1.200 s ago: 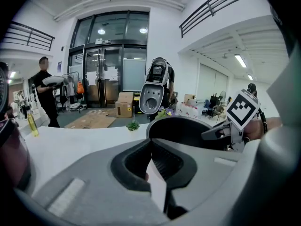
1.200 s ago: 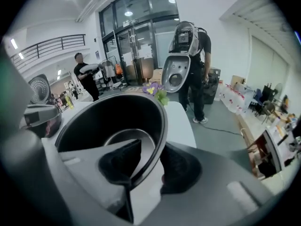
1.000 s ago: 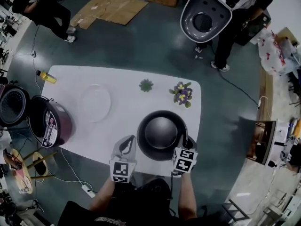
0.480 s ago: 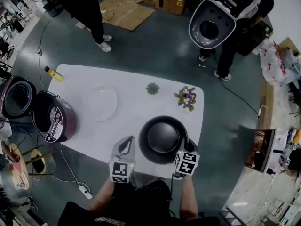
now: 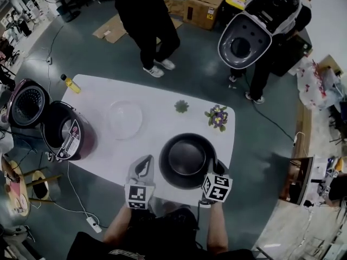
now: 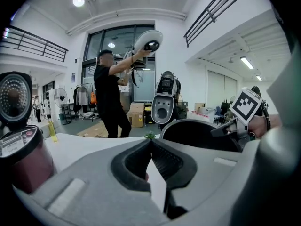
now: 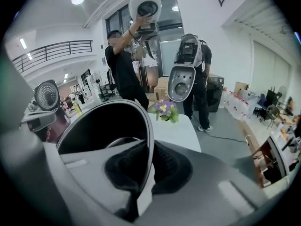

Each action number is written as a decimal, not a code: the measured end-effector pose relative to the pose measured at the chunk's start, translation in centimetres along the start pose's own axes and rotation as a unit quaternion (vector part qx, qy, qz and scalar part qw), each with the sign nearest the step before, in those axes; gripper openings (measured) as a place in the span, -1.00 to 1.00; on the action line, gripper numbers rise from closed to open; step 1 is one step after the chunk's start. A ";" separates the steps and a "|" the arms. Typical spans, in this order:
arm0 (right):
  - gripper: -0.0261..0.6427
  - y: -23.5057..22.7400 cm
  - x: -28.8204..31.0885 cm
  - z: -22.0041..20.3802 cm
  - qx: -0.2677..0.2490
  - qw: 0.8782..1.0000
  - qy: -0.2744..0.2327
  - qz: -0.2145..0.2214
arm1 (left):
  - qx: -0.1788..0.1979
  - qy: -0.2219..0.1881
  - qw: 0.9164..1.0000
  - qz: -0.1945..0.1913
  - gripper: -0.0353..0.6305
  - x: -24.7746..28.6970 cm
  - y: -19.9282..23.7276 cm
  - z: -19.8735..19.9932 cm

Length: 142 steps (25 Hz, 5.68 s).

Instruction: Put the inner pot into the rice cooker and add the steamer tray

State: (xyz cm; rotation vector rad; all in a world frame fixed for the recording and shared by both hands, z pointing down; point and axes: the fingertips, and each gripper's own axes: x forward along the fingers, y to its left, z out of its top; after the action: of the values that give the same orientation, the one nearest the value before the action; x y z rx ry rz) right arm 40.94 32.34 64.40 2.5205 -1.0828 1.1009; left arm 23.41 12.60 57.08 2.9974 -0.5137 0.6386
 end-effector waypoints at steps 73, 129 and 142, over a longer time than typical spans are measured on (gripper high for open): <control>-0.83 72.0 9.0 18.7 -0.189 0.918 -0.064 0.343 | -0.112 -0.064 0.917 0.377 -0.86 -31.8 55.2 -9.2; -0.26 75.0 16.2 13.1 -0.250 0.908 0.055 0.333 | -0.129 -0.051 0.932 0.335 -0.86 -28.9 57.3 -11.2; -0.26 63.2 3.8 19.3 -0.180 0.922 -0.138 0.313 | -0.051 -0.118 0.963 0.238 -0.86 -23.5 50.5 -2.4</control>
State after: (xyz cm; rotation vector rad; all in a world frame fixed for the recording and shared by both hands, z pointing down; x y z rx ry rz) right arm 10.07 -23.33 46.21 2.1142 -2.0474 0.5658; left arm -14.22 -27.52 48.06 2.8719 -1.2615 0.2519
